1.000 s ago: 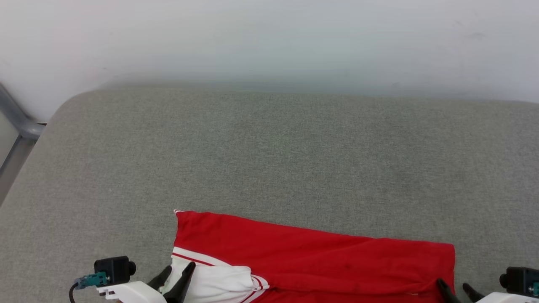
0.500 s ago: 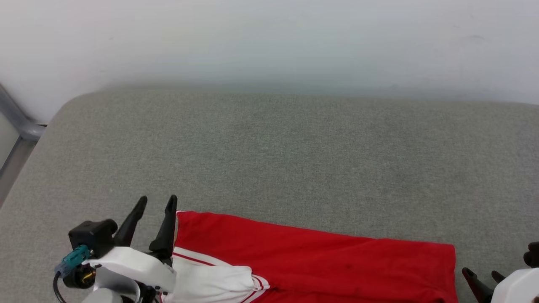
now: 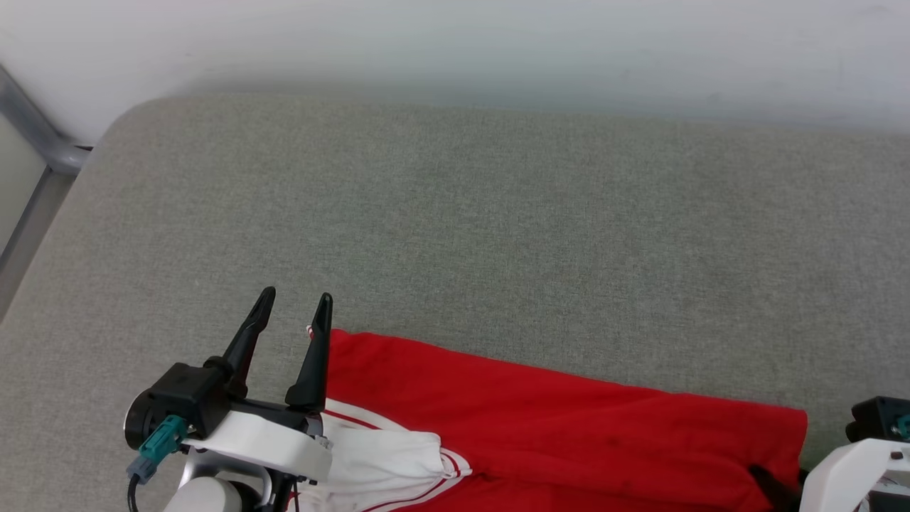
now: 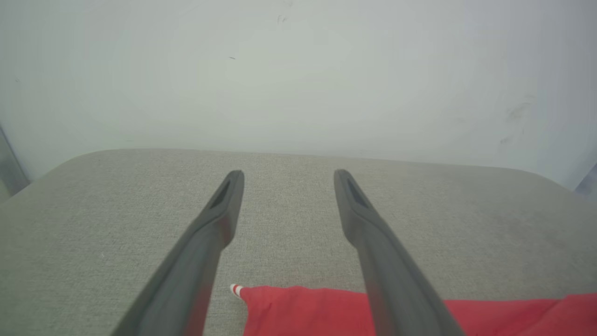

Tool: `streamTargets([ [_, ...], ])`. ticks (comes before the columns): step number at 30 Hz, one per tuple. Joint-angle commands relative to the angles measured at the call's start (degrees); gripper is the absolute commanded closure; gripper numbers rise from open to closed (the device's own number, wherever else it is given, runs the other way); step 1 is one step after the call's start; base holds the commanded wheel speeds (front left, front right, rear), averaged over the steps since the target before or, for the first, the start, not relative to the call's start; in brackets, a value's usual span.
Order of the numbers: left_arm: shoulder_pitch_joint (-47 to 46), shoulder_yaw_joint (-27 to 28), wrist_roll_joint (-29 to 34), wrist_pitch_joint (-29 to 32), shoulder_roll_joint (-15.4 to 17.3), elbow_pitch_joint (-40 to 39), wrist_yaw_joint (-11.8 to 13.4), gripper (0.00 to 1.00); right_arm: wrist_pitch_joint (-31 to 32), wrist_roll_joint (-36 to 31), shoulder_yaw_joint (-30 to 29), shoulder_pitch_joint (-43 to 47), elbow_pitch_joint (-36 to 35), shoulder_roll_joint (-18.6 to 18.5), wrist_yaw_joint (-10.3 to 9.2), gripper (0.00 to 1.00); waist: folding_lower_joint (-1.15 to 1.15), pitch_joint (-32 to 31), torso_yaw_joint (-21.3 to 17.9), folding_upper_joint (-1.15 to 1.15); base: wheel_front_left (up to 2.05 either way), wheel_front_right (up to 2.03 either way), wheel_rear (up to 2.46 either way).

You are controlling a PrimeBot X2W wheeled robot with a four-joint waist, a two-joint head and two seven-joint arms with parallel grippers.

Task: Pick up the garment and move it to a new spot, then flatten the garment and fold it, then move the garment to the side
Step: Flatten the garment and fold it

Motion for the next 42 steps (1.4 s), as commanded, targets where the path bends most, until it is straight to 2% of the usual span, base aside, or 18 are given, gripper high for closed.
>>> streamTargets([
  [1, -0.15, 0.56, 0.65, -0.10, -0.56, 0.16, -0.75, 0.00, 1.41, 0.85, 1.69, -0.25, 1.88, 1.27, 0.01, 0.00, 0.00, 0.90, 0.33, 0.00, 0.00, 0.00, 0.00],
  [3, -0.20, 1.17, 1.38, -0.11, -1.25, 0.49, -1.57, 0.00, 2.97, 1.55, 3.05, -0.01, 3.41, 2.01, 0.08, 0.00, 0.00, 1.23, 0.30, 0.00, 0.00, 0.00, 0.00],
  [4, -0.23, 1.50, 1.74, -0.11, -1.52, 0.70, -1.90, 0.00, 3.44, 1.94, 3.59, -0.07, 3.95, 2.18, 0.13, 0.58, 0.00, 1.34, 0.25, 0.00, 0.00, 0.00, 0.00],
  [5, -0.25, 1.80, 2.03, -0.11, -1.85, 0.87, -2.24, 0.00, 3.70, 2.38, 3.94, -0.25, 4.31, 2.37, 0.14, 0.85, 0.00, 1.39, 0.19, 0.00, 0.00, 0.00, 0.00],
  [6, -0.18, 2.12, 2.29, -0.11, -2.16, 1.11, -2.63, 0.00, 3.94, 2.57, 4.15, -0.37, 4.60, 2.48, 0.14, 1.00, 0.00, 1.32, 0.09, 0.00, 0.00, 0.00, 0.00],
  [12, 1.27, 3.61, 4.11, -0.11, -3.21, 2.45, -4.01, 0.00, 2.35, 3.23, 3.64, -2.04, 3.23, 0.60, 0.06, 1.00, 0.00, -0.74, -1.03, 0.00, 0.00, 0.00, 0.00],
  [18, 2.86, 4.29, 5.38, -0.11, -3.73, 3.62, -4.17, 0.00, 1.80, 3.54, 1.20, -2.71, 1.13, -1.82, -0.02, 1.00, 0.00, -3.69, -2.15, 0.00, 0.00, 0.00, 0.00],
  [30, 6.21, 4.07, 5.47, -0.10, -4.09, 5.32, -3.67, 0.00, 6.70, 4.40, -10.37, -0.41, 1.00, -6.47, -0.02, 1.00, 0.00, -8.59, -3.77, 0.00, 0.00, 0.00, 0.00],
  [32, 6.26, 4.03, 5.44, -0.10, -4.04, 5.33, -3.65, 0.00, 7.71, 5.80, -11.24, -0.50, 1.18, -5.79, -0.02, 1.00, 0.00, -8.72, -3.81, 0.00, 0.00, 0.00, 0.00],
  [34, 6.41, 3.88, 5.32, -0.03, -3.98, 5.37, -3.63, 0.00, 10.16, 9.77, -12.86, -1.40, 1.23, -3.47, -0.01, 1.00, 0.00, -8.95, -3.83, 0.00, 0.00, 0.00, 0.00],
  [39, 6.59, 3.45, 5.08, 0.24, -3.94, 5.52, -3.87, 0.00, 19.54, 23.31, -15.53, -3.62, -0.50, 4.06, -0.01, 1.00, 0.00, -9.29, -3.58, 0.00, 0.00, 0.00, 0.00],
  [42, 6.34, 3.06, 4.83, 0.55, -3.98, 5.50, -3.95, 0.00, 24.46, 29.62, -16.75, -4.52, -1.22, 6.91, -0.01, 1.00, 0.00, -9.34, -3.18, 0.00, 0.00, 0.00, 0.00],
])
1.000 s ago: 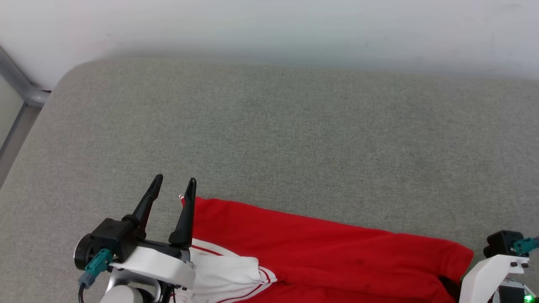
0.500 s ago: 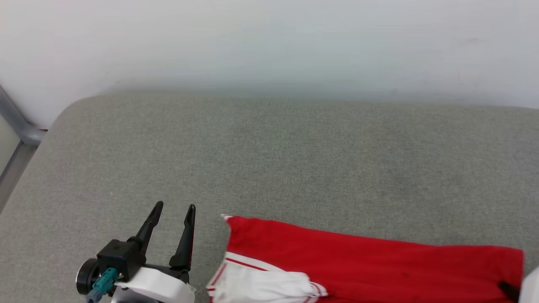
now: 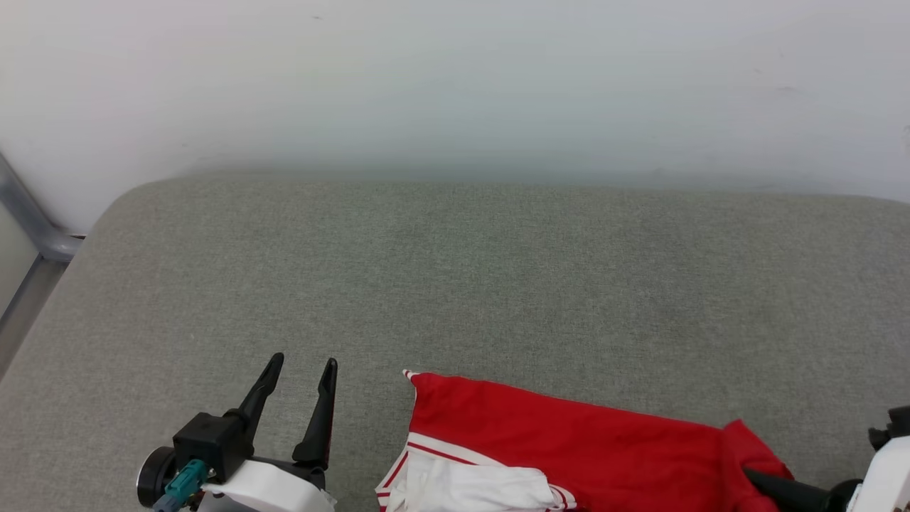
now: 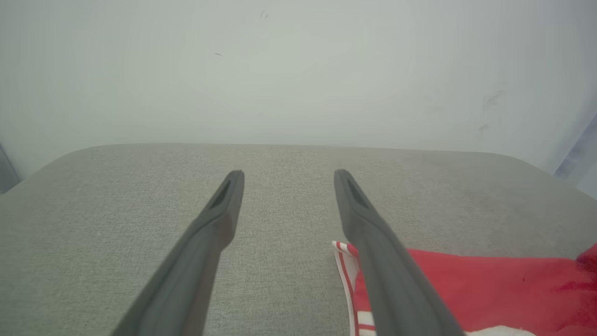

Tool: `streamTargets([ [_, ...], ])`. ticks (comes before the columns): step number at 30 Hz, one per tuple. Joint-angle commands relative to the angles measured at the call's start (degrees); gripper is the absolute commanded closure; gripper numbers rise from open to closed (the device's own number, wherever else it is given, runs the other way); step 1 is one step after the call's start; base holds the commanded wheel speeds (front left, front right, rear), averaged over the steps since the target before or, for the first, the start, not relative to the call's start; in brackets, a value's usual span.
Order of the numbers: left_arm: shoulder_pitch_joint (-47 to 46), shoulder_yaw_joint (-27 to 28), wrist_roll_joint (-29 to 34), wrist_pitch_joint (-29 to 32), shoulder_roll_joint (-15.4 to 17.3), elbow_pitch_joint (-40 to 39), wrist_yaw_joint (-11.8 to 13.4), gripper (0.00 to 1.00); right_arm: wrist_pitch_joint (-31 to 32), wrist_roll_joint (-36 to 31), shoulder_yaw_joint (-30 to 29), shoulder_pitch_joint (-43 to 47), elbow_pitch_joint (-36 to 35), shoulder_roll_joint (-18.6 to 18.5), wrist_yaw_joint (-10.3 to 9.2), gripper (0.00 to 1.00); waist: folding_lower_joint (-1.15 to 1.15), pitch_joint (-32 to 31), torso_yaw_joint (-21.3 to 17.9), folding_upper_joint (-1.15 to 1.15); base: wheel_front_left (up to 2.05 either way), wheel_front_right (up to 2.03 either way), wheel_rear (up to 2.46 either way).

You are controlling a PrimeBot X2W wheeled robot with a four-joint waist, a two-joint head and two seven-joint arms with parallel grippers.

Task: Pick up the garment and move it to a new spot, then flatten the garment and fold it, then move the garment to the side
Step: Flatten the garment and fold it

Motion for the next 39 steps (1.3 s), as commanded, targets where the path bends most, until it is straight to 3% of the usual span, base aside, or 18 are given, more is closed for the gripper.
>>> streamTargets([
  [1, 0.20, -0.26, -0.21, 0.11, -0.16, -0.06, -0.07, 0.00, 0.93, 1.68, -0.11, -1.15, -0.20, 0.74, -0.01, 1.00, 0.00, 0.04, 0.20, 0.00, 0.00, 0.00, 0.00],
  [5, -0.40, -0.42, -0.36, 0.56, 0.10, -0.12, -0.05, 0.00, 4.21, 9.29, 1.49, -2.72, 1.26, 1.77, 0.00, 1.00, 0.00, 0.30, 1.07, 0.00, 0.00, 0.00, 0.00],
  [9, -1.45, -0.76, -0.45, 0.70, 0.03, -0.41, -0.39, 0.00, 2.19, 16.62, 9.24, -4.30, 4.01, 1.75, 0.00, 1.00, 0.00, 1.50, 2.14, 0.00, 0.00, 0.00, 0.00],
  [14, -3.23, -1.40, -0.66, 0.48, -0.63, -0.39, -0.91, 0.00, -2.53, 20.97, 20.25, -6.58, 5.81, 1.77, 0.00, 1.00, 0.00, 4.15, 4.28, 0.00, 0.00, 0.00, 0.00],
  [22, -5.85, -1.38, -0.87, -0.16, -1.62, 0.83, -1.73, 0.00, -10.65, 23.20, 34.73, -11.88, 8.51, 1.76, 0.00, 1.00, 0.00, 8.38, 7.11, 0.00, 0.00, 0.00, 0.00],
  [28, -7.67, -1.14, -0.72, -0.48, -2.59, 1.86, -2.54, 0.00, -17.14, 17.31, 39.94, -14.75, 11.28, 1.73, 0.00, 1.00, 0.00, 11.29, 8.30, 0.00, 0.00, 0.00, 0.00],
  [29, -7.85, -1.05, -0.86, -0.54, -2.80, 2.14, -2.70, 0.00, -17.75, 16.79, 40.70, -14.74, 11.94, 1.76, 0.00, 0.88, 0.00, 11.46, 8.37, 0.00, 0.00, 0.00, 0.00],
  [30, -8.01, -0.97, -0.88, -0.59, -2.90, 2.38, -2.80, 0.00, -18.46, 16.24, 41.12, -14.93, 12.52, 1.75, 0.00, 0.52, 0.00, 11.54, 8.41, 0.00, 0.00, 0.00, 0.00],
  [31, -8.13, -0.90, -0.78, -0.63, -3.03, 2.58, -2.97, 0.00, -19.12, 15.87, 41.59, -15.25, 12.73, 1.75, 0.00, 0.00, 0.00, 11.59, 8.43, 0.00, 0.00, 0.00, 0.00],
  [39, -7.61, -0.17, 0.29, -0.74, -3.65, 3.54, -3.55, 0.00, -23.21, 14.58, 45.50, -16.52, 10.47, -0.07, 0.00, 0.00, 0.00, 9.68, 7.46, 0.00, 0.00, 0.00, 0.00],
])
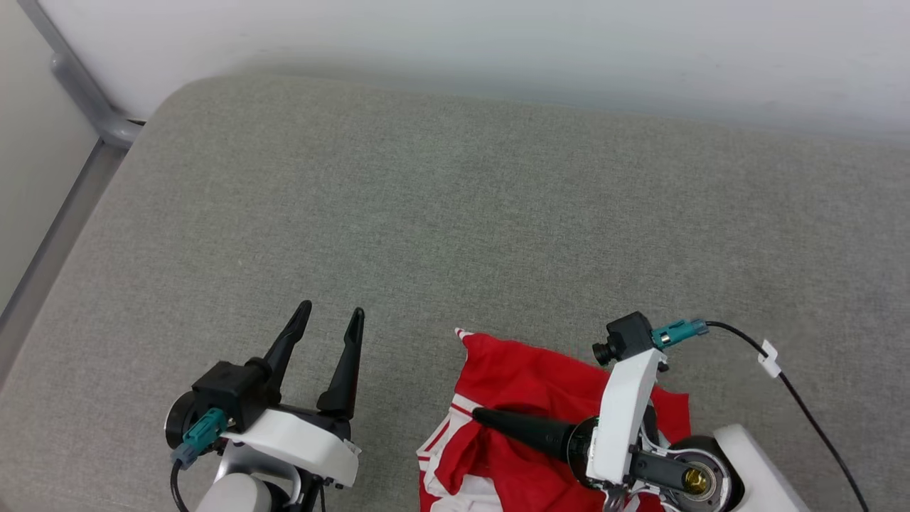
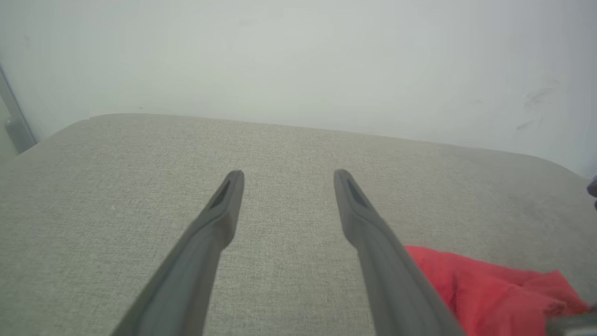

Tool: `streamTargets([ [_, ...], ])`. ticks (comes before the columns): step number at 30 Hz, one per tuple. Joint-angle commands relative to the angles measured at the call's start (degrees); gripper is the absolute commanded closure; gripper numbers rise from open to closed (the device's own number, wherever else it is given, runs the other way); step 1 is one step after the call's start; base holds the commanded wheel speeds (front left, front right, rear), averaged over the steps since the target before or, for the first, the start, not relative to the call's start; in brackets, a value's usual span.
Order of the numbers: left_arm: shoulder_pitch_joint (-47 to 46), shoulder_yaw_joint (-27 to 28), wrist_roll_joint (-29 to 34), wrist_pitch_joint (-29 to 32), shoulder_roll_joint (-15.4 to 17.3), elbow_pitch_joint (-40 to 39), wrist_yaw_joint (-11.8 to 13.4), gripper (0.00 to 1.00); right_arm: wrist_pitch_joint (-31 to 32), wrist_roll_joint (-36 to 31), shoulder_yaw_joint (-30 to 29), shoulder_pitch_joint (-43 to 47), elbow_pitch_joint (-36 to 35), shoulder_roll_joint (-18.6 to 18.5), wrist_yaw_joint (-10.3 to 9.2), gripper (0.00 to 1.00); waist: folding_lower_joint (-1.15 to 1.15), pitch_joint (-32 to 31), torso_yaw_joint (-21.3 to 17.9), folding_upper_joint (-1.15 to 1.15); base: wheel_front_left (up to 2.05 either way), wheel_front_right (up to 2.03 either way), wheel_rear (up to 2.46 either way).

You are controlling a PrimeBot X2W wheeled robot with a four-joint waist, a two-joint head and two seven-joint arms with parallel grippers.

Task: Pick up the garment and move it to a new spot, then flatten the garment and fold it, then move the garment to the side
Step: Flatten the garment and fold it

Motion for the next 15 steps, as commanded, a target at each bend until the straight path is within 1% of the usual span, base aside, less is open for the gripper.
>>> streamTargets([
  [1, 0.37, 0.16, 0.43, -0.38, -0.24, 0.14, -0.31, 0.00, -1.43, -1.20, 0.75, -0.91, -1.42, -1.13, 0.00, 0.00, 0.00, -0.88, -0.55, 0.00, 0.00, 0.00, 0.00],
  [4, 1.08, 0.31, 0.87, -0.39, -0.11, 0.32, -0.28, 0.00, -5.93, -4.32, 2.20, -0.87, -4.34, -3.30, 0.00, 0.00, 0.00, -2.23, -1.40, 0.00, 0.00, 0.00, 0.00],
  [7, 1.92, 0.42, 1.23, -0.38, 0.08, 0.51, 0.04, 0.00, -11.08, -9.86, 3.11, -0.27, -5.99, -6.41, 0.00, 0.00, 0.00, -3.58, -2.44, 0.00, 0.00, 0.00, 0.00],
  [10, 2.76, 0.70, 1.23, -0.33, 0.35, 0.56, 0.56, 0.00, -16.66, -15.67, 1.49, 1.12, -6.37, -8.84, 0.00, 0.00, 0.00, -4.96, -3.63, 0.00, 0.00, 0.00, 0.00],
  [12, 3.34, 0.83, 1.22, -0.33, 0.49, 0.62, 0.92, 0.00, -20.19, -20.76, -0.73, 2.27, -5.74, -10.56, -0.01, 0.00, 0.00, -5.84, -4.44, 0.00, 0.00, 0.00, 0.00],
  [14, 3.79, 1.07, 1.09, -0.31, 0.56, 0.55, 1.30, 0.00, -23.12, -24.43, -3.68, 3.62, -5.87, -10.57, 0.00, 0.00, 0.00, -6.61, -5.21, 0.00, 0.00, 0.00, 0.00],
  [15, 4.17, 1.23, 1.03, -0.30, 0.68, 0.52, 1.54, 0.00, -24.38, -27.01, -5.34, 4.19, -6.03, -11.25, 0.00, 0.00, 0.00, -6.97, -5.62, 0.00, 0.00, 0.00, 0.00],
])
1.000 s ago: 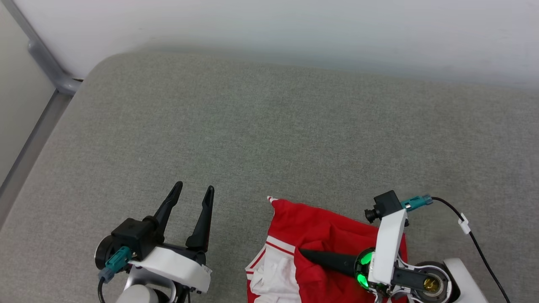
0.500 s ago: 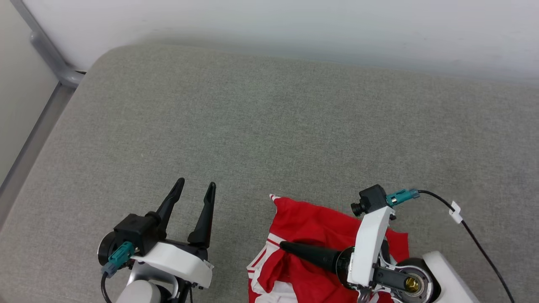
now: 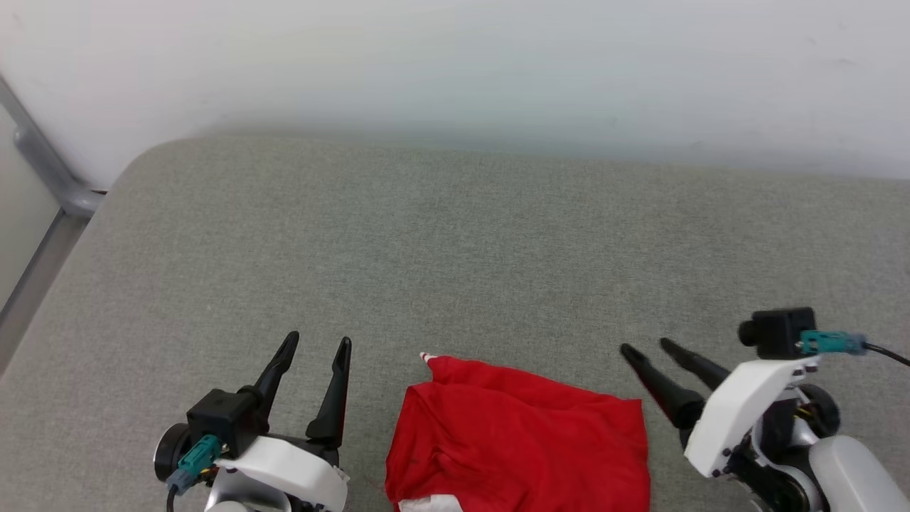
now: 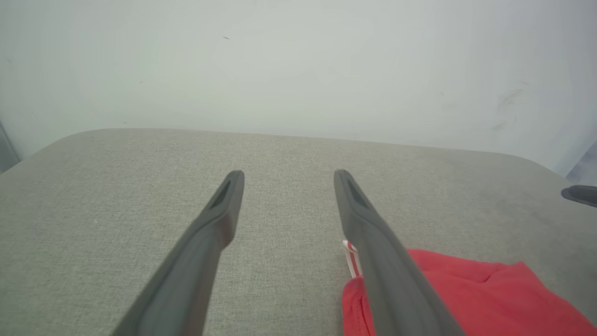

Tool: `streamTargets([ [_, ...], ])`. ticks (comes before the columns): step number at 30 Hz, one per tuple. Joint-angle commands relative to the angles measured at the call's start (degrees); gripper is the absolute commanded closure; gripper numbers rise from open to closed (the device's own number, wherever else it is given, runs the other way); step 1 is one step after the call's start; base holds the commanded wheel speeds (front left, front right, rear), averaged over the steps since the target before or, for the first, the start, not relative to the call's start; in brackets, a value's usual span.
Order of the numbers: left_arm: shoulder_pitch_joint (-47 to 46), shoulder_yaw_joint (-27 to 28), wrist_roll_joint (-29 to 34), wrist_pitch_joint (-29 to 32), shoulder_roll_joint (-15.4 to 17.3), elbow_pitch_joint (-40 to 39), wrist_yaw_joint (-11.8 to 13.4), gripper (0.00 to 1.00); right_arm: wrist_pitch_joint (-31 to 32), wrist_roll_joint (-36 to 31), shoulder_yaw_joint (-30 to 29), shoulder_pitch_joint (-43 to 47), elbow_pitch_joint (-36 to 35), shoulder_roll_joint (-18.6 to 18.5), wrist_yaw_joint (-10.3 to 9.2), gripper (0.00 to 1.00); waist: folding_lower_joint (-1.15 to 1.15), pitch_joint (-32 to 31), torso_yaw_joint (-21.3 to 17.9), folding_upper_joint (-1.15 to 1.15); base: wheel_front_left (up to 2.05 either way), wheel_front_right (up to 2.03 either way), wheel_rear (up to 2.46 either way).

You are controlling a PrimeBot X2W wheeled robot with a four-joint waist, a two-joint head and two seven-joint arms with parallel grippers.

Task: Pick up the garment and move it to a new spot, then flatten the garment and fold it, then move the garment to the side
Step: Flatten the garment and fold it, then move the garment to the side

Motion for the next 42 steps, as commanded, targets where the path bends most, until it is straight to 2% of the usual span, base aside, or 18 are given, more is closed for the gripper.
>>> streamTargets([
  [1, 1.08, 0.42, -0.19, -0.17, 0.41, -0.07, 0.52, 0.00, -1.69, -3.20, -2.34, 1.43, -0.57, -0.48, 0.00, 0.00, 0.00, -1.19, -1.43, 0.00, 0.00, 0.00, 0.00],
  [3, 1.58, 0.67, -0.19, -0.11, 0.57, -0.32, 1.03, 0.00, -4.17, -9.50, -6.08, 3.17, -1.18, -1.22, -0.01, 0.00, 0.00, -1.73, -2.22, 0.00, 0.00, 0.00, 0.00],
  [8, 3.08, 1.35, -0.36, -0.07, 1.11, -0.88, 2.21, 0.00, -9.75, -20.46, -14.43, 7.57, -5.42, 1.49, 0.00, 0.00, 0.00, -2.83, -3.76, 0.00, 0.00, 0.00, 0.00],
  [13, 3.83, 2.03, -0.18, -0.09, 1.37, -1.40, 3.31, 0.00, -15.31, -26.59, -19.77, 11.94, -9.04, 4.43, -0.01, 0.00, 0.00, -3.75, -4.35, 0.00, 0.00, 0.00, 0.00],
  [21, 5.17, 2.51, 0.41, -0.13, 2.04, -1.67, 4.74, 0.00, -19.51, -30.01, -20.66, 17.39, -12.36, 8.32, -0.01, 0.00, 0.00, -4.81, -5.14, 0.00, 0.00, 0.00, 0.00],
  [28, 6.06, 3.39, 0.18, -0.17, 2.52, -1.49, 5.69, 0.00, -19.57, -30.92, -20.02, 20.25, -14.21, 10.07, -0.01, 0.00, 0.00, -5.12, -5.89, 0.00, 0.00, 0.00, 0.00],
  [39, 5.28, 3.27, -0.26, -0.19, 2.60, -1.01, 5.62, 0.00, -17.07, -29.08, -20.38, 19.17, -14.25, 10.22, -0.01, 0.00, 0.00, -4.80, -5.77, 0.00, 0.00, 0.00, 0.00],
  [42, 5.10, 3.44, -0.44, -0.20, 2.51, -0.97, 5.65, 0.00, -14.64, -26.71, -20.89, 18.98, -13.46, 8.19, -0.01, 0.00, 0.00, -4.57, -5.80, 0.00, 0.00, 0.00, 0.00],
])
